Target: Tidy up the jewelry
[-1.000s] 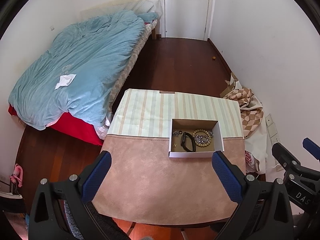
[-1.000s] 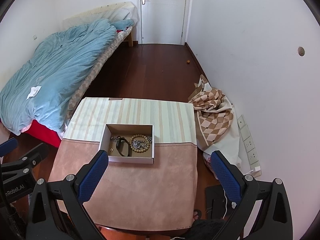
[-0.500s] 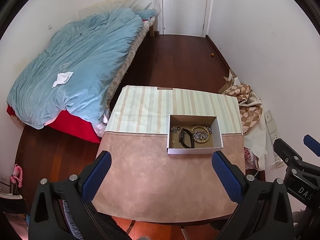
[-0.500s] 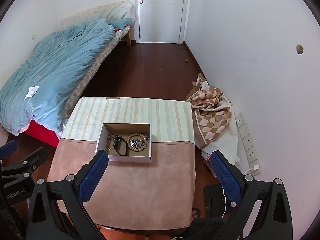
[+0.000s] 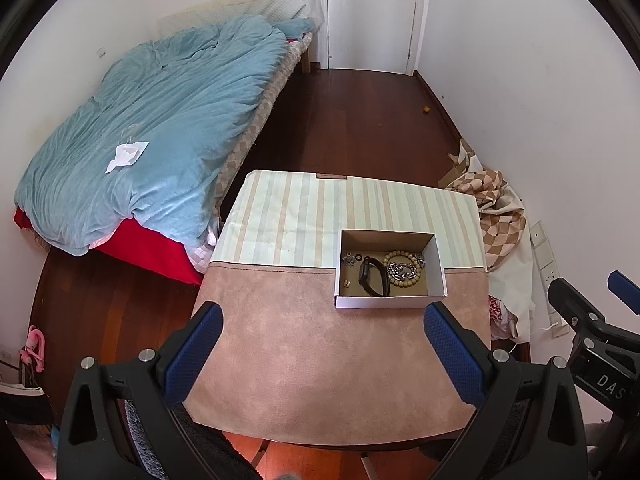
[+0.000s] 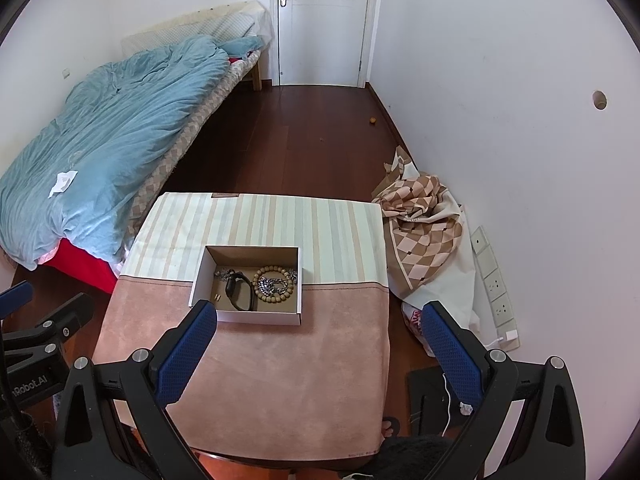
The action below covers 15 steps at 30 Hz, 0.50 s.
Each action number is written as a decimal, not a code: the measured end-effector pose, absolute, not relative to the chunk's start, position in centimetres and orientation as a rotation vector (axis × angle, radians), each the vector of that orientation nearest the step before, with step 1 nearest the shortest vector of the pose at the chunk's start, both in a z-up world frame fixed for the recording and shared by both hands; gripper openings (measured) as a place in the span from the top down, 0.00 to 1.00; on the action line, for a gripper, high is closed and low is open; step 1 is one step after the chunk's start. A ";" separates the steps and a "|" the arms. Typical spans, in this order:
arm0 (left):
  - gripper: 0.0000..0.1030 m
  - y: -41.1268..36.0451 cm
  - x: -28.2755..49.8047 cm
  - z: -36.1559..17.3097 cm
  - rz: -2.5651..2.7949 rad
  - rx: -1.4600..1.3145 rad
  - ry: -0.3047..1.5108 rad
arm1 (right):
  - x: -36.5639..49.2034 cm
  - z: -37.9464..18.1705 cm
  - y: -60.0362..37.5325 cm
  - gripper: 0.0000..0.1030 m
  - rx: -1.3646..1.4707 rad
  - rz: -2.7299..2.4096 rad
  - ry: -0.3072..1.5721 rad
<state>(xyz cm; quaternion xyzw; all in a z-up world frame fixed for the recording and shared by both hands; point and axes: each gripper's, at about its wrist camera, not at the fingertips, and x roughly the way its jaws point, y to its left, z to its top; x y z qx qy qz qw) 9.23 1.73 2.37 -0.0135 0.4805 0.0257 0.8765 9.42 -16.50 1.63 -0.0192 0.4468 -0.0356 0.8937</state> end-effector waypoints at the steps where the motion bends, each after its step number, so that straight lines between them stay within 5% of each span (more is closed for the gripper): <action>1: 0.00 1.8 9.2 2.4 0.053 -0.028 1.002 | 9.4 1.6 -16.5 0.00 -0.040 -0.074 0.927; 15: 0.00 1.8 9.2 2.3 0.055 -0.031 1.001 | 9.6 1.6 -16.5 0.00 -0.043 -0.072 0.930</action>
